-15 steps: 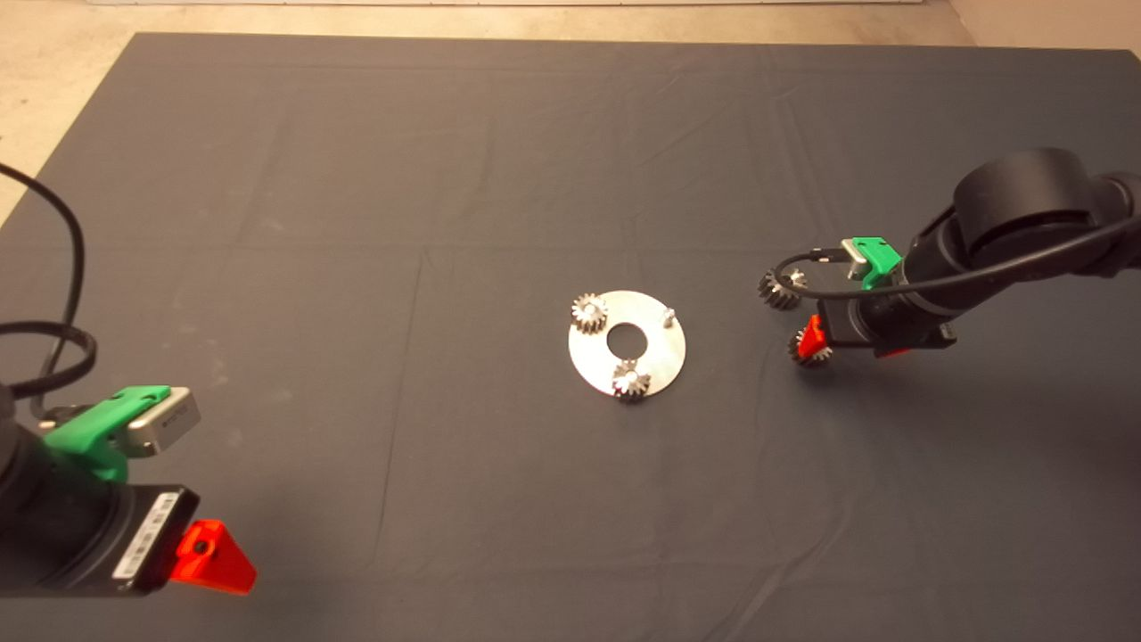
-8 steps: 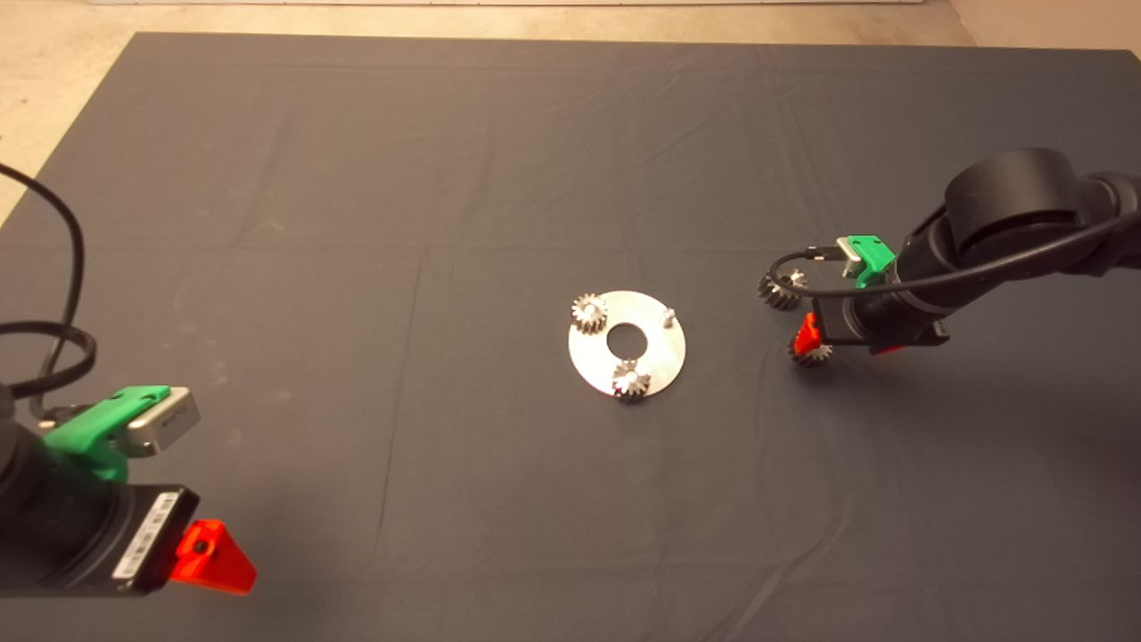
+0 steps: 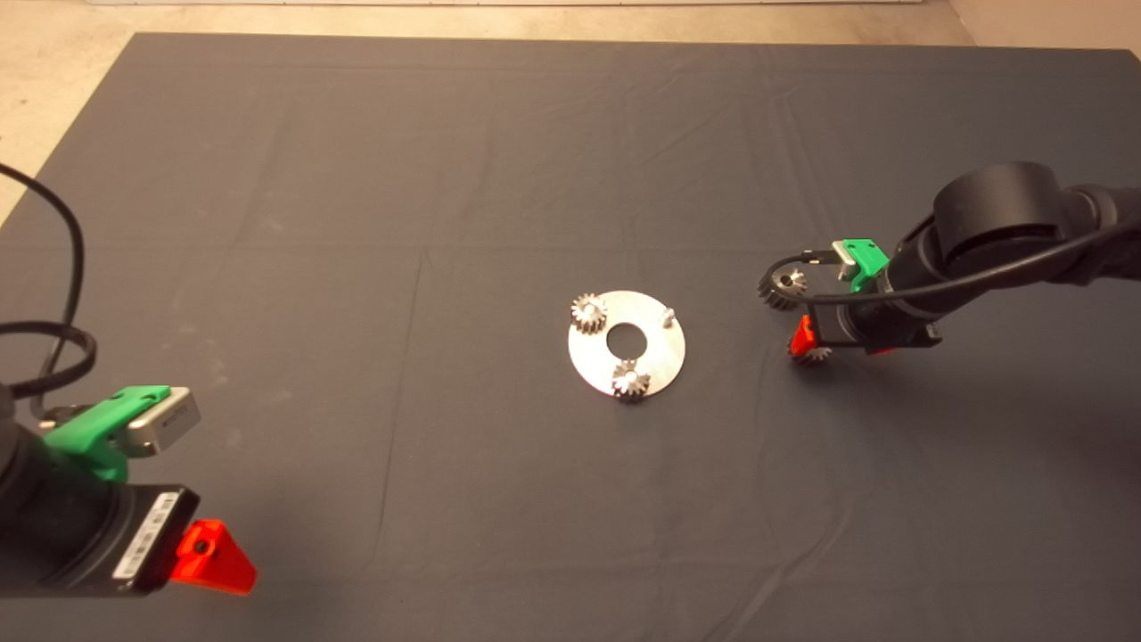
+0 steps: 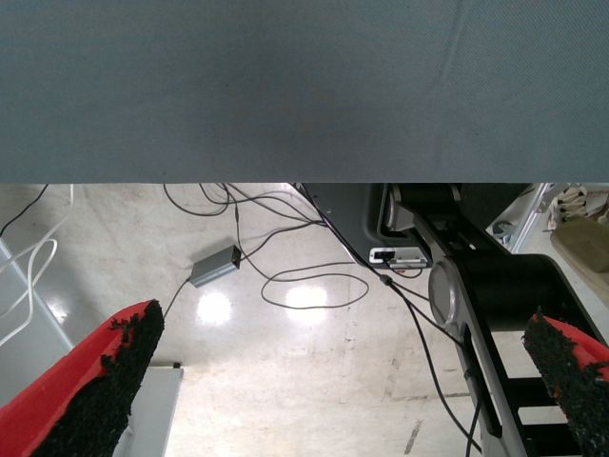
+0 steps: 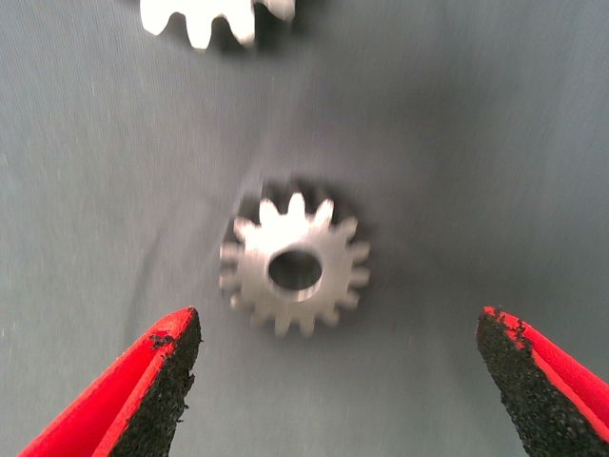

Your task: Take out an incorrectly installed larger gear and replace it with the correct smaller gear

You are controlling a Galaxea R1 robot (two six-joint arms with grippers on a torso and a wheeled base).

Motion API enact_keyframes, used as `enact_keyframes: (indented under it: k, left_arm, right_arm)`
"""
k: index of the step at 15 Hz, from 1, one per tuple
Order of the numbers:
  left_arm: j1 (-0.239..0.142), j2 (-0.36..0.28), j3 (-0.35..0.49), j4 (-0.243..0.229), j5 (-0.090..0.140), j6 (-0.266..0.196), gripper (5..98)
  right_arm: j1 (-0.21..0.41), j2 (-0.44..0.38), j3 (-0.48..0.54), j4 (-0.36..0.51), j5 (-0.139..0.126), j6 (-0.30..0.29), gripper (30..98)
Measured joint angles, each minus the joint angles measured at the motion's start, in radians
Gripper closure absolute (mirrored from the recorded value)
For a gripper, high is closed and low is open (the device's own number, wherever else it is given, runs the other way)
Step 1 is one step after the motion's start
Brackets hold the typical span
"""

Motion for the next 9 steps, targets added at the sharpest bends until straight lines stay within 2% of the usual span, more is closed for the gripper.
enact_keyframes:
  k: [9]
  left_arm:
    - [0.000,0.000,0.000,0.000,0.000,0.000,5.4]
  right_arm:
    - [0.000,0.015,-0.006,-0.027,0.000,-0.018,51.2]
